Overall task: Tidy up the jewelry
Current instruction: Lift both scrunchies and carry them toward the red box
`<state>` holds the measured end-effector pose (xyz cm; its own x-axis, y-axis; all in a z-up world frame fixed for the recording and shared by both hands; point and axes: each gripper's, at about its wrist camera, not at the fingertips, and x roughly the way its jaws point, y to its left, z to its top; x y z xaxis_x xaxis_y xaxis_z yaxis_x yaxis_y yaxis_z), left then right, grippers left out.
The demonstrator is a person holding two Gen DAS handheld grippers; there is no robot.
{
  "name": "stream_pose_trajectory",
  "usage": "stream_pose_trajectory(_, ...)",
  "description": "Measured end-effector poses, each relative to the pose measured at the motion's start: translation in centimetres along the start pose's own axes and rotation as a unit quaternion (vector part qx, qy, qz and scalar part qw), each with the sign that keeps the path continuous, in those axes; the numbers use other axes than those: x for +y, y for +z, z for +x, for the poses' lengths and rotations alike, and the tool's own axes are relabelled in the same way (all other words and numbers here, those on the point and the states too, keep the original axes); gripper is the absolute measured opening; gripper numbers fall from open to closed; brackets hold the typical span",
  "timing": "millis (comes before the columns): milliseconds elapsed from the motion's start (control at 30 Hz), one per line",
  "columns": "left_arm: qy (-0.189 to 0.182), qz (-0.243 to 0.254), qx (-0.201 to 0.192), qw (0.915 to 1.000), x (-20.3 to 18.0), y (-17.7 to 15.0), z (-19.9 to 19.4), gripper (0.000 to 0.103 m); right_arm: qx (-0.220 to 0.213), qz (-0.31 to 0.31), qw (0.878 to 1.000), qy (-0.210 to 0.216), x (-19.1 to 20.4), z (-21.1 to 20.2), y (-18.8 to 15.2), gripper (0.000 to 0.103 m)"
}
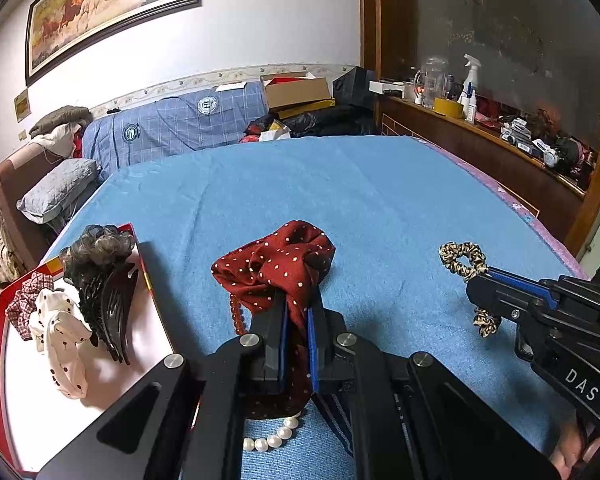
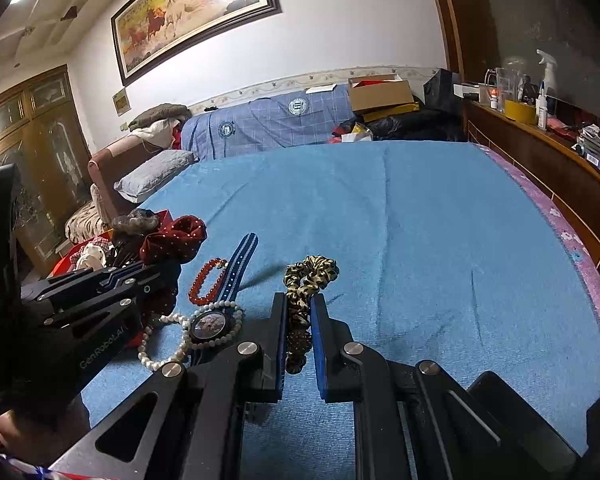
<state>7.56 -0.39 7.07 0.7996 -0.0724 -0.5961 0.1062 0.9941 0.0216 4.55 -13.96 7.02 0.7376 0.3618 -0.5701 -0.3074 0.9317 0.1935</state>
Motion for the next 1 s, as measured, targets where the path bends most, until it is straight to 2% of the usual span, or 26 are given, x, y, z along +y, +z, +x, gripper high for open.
stream_pose_trajectory(300,0.001,-0.001,-0.001,1.0,0.0,-0.1,0.0,0.007,-0.002,0.003,1.0,0.005,-0.1,-0.2,0.2,0.012)
stream_pose_trajectory(600,-0.003,-0.009,-0.002,1.0,0.5,-0.2,-0.5,0.007,0.0,0.014,1.0,-0.013,-0.4,0.2,0.1,0.012)
stream_pose_trajectory(800,-0.005,-0.024,-0.005,0.9997,1.8,-0.1,-1.7,0.007,-0.007,0.046,0.999,-0.011,-0.3,-0.8,0.0,0.012)
stream_pose_trajectory(1000,0.009,-0.048,-0.012,0.9987,5.0,-0.5,-3.3,0.007,-0.005,0.041,0.999,0.004,2.4,-1.2,0.2,0.012)
